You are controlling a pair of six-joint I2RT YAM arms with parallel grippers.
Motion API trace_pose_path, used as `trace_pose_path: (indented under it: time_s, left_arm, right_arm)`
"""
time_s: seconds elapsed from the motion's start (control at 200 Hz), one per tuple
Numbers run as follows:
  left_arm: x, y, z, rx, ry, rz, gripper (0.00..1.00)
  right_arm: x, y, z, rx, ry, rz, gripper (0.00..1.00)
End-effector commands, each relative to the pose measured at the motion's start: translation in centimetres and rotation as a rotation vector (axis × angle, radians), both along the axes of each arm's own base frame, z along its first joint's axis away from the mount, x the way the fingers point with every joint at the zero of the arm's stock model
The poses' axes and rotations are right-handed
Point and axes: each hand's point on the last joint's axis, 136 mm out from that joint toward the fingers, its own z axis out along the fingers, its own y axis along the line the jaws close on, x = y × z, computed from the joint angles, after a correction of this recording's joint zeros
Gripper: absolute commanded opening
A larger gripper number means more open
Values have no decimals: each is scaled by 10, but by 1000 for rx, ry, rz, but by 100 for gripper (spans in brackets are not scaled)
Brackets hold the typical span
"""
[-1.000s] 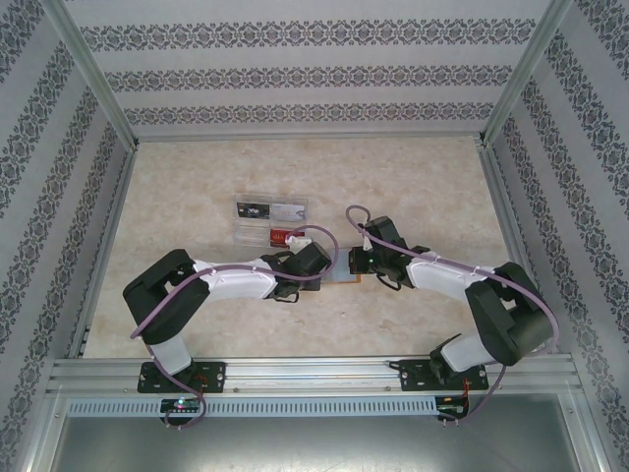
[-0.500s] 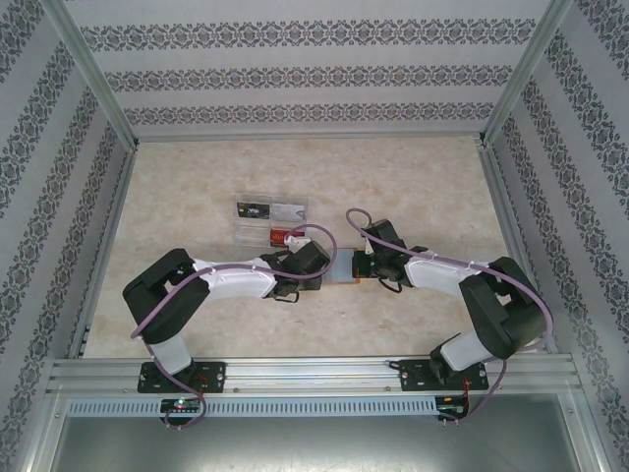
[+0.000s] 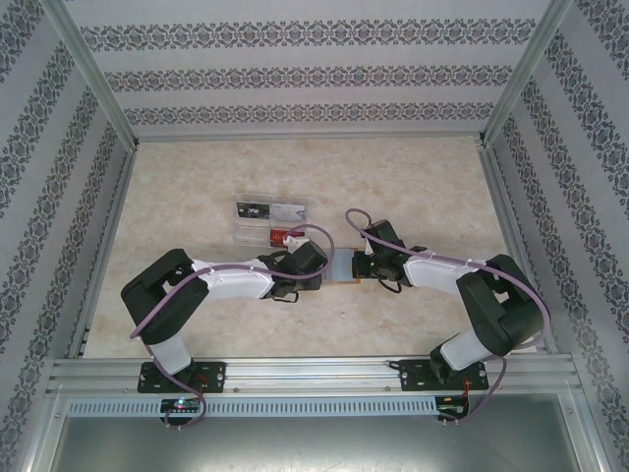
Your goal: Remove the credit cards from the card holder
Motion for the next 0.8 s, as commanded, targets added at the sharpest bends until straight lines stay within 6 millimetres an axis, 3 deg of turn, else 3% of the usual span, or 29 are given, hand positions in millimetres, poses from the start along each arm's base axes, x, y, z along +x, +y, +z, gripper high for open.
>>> trace_pose_path:
  time_s: [0.0,0.42,0.794]
  left_arm:
    - [2,-12,12,-81,-19,-33,39]
    - [0,-23,21,-131,-39,-84,39]
    - [2,-35,28,-169,-53,-130,48]
  right_arm:
    - [-4,-1,-10,1,51,-7,9]
    - [-4,0,-9,6,45,-5,10]
    - [-4,1,-10,13,54,-2,10]
